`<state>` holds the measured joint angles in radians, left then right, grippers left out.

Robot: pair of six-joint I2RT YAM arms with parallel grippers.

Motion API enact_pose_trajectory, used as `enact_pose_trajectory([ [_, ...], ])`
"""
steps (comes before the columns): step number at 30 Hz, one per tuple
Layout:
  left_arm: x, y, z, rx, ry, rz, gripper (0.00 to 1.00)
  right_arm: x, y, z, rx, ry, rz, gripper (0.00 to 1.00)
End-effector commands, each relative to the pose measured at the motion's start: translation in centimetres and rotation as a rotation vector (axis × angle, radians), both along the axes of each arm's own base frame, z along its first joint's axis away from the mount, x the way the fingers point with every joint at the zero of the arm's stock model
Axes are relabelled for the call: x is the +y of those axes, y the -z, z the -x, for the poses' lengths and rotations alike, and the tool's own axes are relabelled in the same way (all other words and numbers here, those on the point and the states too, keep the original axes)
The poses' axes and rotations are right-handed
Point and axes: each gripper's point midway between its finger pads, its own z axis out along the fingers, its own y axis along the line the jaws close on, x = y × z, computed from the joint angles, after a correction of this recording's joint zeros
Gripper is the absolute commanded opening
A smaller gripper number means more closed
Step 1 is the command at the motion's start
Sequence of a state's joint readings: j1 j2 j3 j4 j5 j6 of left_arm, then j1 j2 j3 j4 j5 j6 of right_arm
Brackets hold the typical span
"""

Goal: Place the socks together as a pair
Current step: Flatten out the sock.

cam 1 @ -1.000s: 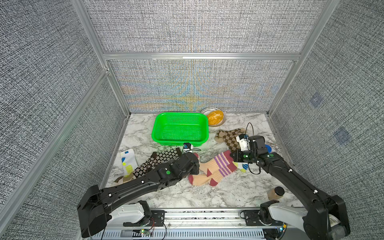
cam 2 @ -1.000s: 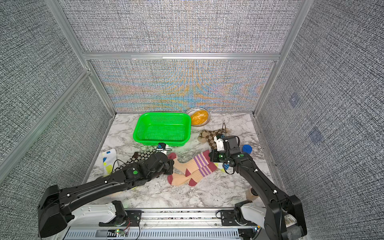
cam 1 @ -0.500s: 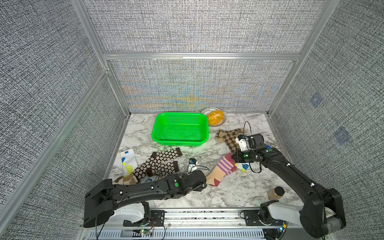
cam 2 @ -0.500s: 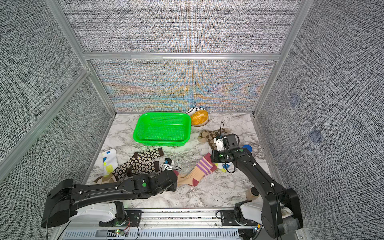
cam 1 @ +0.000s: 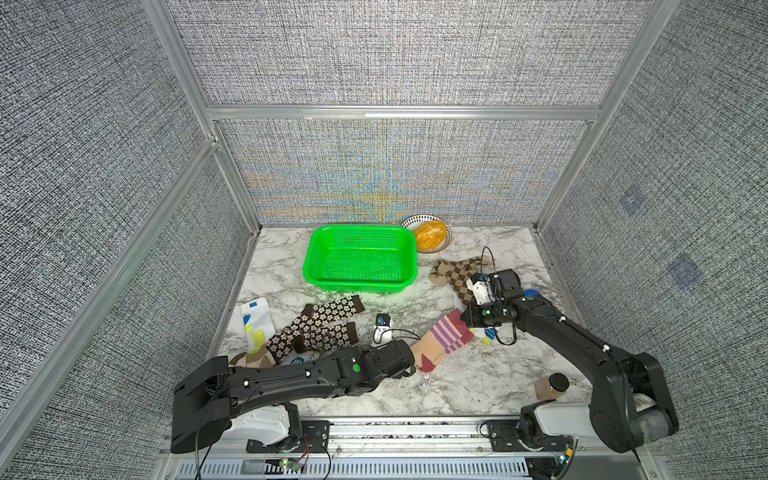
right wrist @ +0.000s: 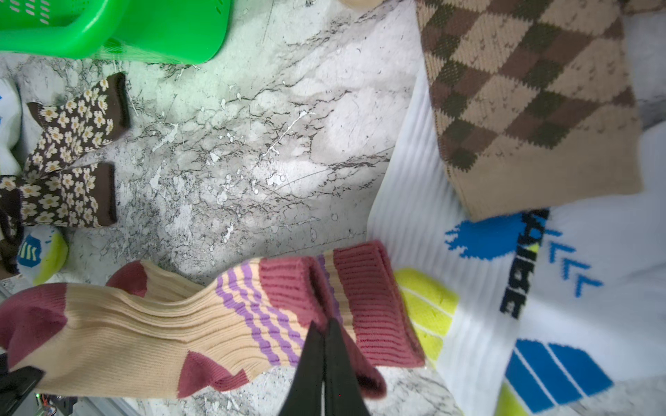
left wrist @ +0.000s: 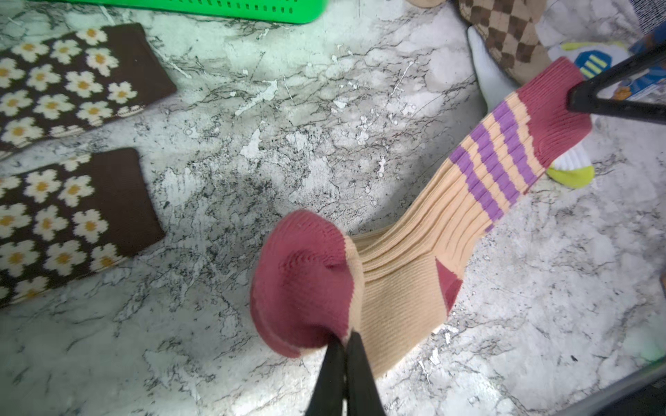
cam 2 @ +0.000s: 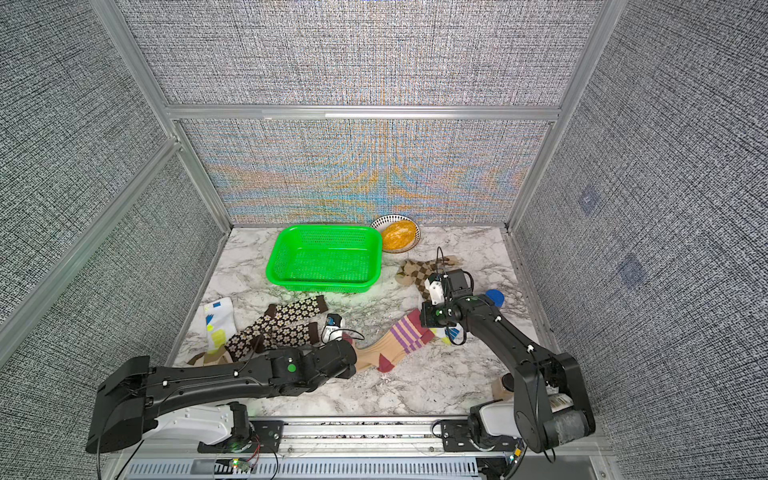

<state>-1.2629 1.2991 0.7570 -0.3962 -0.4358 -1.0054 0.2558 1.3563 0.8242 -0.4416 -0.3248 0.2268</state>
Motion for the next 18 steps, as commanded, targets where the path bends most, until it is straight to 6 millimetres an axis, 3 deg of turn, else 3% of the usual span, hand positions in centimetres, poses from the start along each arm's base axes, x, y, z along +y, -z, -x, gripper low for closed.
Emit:
enact_pose_trajectory([
  [1,0.2,0.1,-0.6,-0.023,-0.04,-0.002,0.05,-0.1,0.0,-0.6,-0.019,0.0,0.004,0.0],
  [9,0.6,2.0,-0.9,-0.03,-0.05,-0.059,0.05,-0.6,2.5,-1.0,0.03,0.005,0.041,0.0],
  [18,1.1,4.3,0.3,0.03,-0.029,-0.051,0.05,-1.3,4.4,-0.7,0.068,0.017,0.084,0.0],
])
